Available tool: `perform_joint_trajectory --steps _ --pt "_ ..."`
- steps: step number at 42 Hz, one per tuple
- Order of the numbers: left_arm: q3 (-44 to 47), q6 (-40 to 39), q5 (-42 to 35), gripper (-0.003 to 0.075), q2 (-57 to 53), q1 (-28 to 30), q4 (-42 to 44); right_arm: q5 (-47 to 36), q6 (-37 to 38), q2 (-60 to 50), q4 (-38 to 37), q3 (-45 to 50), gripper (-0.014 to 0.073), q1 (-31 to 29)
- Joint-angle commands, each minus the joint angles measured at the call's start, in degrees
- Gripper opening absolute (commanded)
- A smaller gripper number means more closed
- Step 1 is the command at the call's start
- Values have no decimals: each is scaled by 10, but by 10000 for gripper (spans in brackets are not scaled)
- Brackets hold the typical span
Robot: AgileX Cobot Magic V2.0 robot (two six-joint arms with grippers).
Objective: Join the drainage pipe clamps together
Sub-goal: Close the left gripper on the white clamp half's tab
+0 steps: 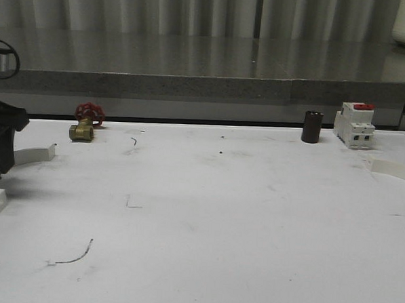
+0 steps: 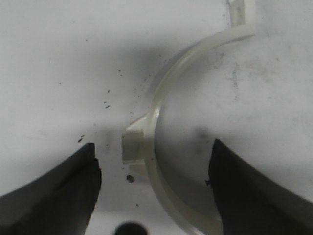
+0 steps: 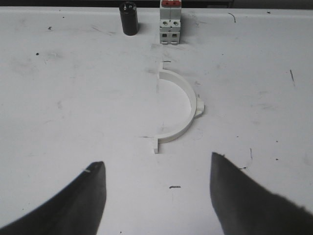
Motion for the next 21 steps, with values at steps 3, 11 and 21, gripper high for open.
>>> perform_joint_trajectory --steps 3,11,21 --pt "-18 -6 -25 455 -11 1 -27 -36 -1 1 -4 -19 489 -3" --pt "-18 -6 -26 300 -3 1 -29 -36 -1 1 -4 -19 489 -3" --pt "-18 -6 -33 122 -2 1 -26 -36 -1 1 -4 -19 489 -3"
